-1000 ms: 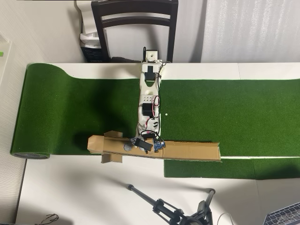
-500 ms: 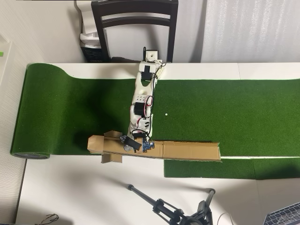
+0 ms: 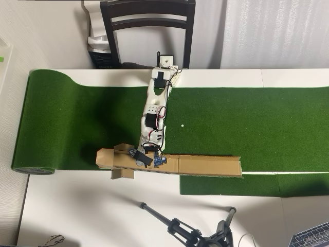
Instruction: Pick up the golf ball and place it on the gray mark at the back.
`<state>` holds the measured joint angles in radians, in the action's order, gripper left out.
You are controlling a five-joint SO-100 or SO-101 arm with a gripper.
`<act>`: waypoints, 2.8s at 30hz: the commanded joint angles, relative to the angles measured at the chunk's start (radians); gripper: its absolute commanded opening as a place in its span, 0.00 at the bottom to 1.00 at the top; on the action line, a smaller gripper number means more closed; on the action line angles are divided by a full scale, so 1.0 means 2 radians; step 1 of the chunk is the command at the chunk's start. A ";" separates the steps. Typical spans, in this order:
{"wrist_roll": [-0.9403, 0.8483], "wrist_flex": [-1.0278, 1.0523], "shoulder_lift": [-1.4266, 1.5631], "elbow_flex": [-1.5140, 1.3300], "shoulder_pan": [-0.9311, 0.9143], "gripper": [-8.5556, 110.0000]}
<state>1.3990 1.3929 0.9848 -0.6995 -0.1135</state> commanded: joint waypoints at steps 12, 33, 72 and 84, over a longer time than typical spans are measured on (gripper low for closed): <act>0.004 -0.030 -0.014 0.017 -0.001 0.21; 0.005 -0.033 -0.017 0.018 0.000 0.24; 0.003 0.059 -0.015 0.380 0.073 0.52; 0.051 0.120 0.032 0.439 0.170 0.52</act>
<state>1.4665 1.6291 0.8958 0.0614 0.1963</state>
